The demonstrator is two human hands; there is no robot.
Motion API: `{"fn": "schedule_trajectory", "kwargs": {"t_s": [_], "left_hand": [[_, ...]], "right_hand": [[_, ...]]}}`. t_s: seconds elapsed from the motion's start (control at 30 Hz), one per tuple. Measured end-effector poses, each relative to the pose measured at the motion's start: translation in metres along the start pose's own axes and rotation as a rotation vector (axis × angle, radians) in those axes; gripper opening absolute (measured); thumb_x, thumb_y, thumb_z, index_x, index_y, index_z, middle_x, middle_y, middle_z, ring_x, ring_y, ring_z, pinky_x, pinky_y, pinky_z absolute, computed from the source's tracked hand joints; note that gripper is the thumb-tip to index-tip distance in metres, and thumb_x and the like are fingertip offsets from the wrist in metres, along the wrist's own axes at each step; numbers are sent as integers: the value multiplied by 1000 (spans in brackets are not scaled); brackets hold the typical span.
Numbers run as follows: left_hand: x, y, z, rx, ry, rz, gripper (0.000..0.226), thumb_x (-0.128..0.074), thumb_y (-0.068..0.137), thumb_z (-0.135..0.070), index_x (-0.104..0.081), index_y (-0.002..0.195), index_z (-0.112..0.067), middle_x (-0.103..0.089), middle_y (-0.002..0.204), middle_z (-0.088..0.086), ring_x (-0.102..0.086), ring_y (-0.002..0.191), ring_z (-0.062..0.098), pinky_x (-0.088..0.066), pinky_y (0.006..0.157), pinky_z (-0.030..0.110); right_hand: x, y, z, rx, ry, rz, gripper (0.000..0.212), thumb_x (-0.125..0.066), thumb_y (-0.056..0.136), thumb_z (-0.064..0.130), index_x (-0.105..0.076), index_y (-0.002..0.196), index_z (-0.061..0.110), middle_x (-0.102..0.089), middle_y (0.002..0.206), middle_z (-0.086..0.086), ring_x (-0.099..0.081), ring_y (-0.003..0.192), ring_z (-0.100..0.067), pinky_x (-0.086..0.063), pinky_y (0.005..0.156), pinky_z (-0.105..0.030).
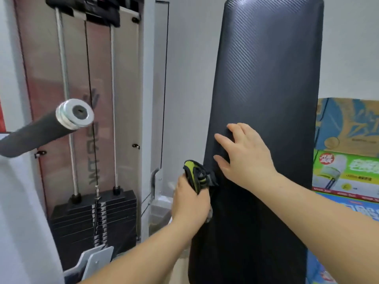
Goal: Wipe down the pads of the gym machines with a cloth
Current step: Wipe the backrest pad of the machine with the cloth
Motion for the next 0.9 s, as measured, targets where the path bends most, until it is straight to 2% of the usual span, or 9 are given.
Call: {"fn": "schedule_trajectory", "kwargs": {"t_s": [0.07, 0.13, 0.23, 0.33, 0.47, 0.57, 0.67, 0.77, 0.9], "left_hand": [[8, 25, -45, -83, -59, 9, 32, -60, 89, -35, -43, 115, -43, -72, 88, 5, -72, 82, 32, -62, 74, 51], [21, 64, -109, -241, -35, -90, 43, -62, 91, -25, -44, 128, -36, -67, 106, -5, -68, 95, 22, -59, 85, 43], [29, 114, -190, -396, 47, -177, 47, -59, 90, -24, -49, 134, -33, -48, 124, -3, -61, 92, 19, -58, 85, 43], [8, 128, -194, -380, -2, -32, 45, -45, 88, -28, -51, 130, -41, -60, 123, -2, -63, 98, 24, -59, 86, 50], [6, 108, -148, -327, -47, 125, 43, -40, 96, -24, -52, 132, -45, -70, 110, -4, -65, 98, 15, -59, 80, 34], [14, 65, -97, -202, -51, 289, 46, -36, 98, -6, -55, 126, -37, -67, 75, 3, -59, 61, 15, -52, 53, 29], [20, 31, -67, -64, -3, 384, 39, -37, 100, -3, -56, 119, -32, -63, 72, 1, -58, 61, 16, -51, 59, 29], [26, 68, -119, -206, 20, 189, 31, -43, 96, -8, -55, 117, -26, -67, 94, 4, -65, 83, 21, -52, 70, 31], [19, 118, -238, -411, -98, 120, 48, -38, 92, -1, -53, 128, -28, -63, 90, 7, -63, 61, 13, -52, 52, 28]], "right_hand": [[-2, 12, 1, -27, -11, -13, 51, -67, 88, 43, -67, 133, 21, -59, 135, -14, -51, 124, -38, -49, 97, -49], [-2, 13, 2, -57, 3, -72, 42, -67, 86, 38, -72, 126, 24, -63, 125, -8, -55, 113, -34, -50, 81, -42], [-1, 14, 2, -102, 36, -125, 38, -73, 82, 38, -75, 119, 31, -65, 118, 1, -58, 111, -28, -48, 64, -32], [0, 15, 0, -130, 67, -151, 36, -77, 78, 38, -77, 114, 34, -65, 115, 5, -59, 110, -25, -39, 57, -26], [2, 19, -1, -141, 88, -133, 34, -77, 76, 40, -78, 111, 36, -64, 110, 9, -57, 108, -22, -34, 53, -23], [1, 20, 0, -148, 112, -100, 34, -78, 76, 40, -78, 109, 36, -64, 110, 9, -59, 108, -22, -34, 55, -24], [3, 19, -1, -115, 103, -84, 38, -81, 74, 40, -77, 112, 34, -66, 111, 8, -61, 109, -22, -40, 56, -25], [6, 17, -9, -117, 110, -76, 40, -79, 78, 41, -74, 117, 33, -67, 117, 13, -61, 111, -17, -45, 55, -25], [6, 19, -17, -109, 135, 46, 47, -60, 95, 43, -57, 141, 37, -51, 143, 22, -43, 133, -7, -55, 75, -28]]}}
Point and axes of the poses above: each hand's wrist, its own y-axis towards the middle knuckle, its own x-axis out of the back of the hand, z = x × y, the point moved 7 cm from there along y, towards the middle knuckle
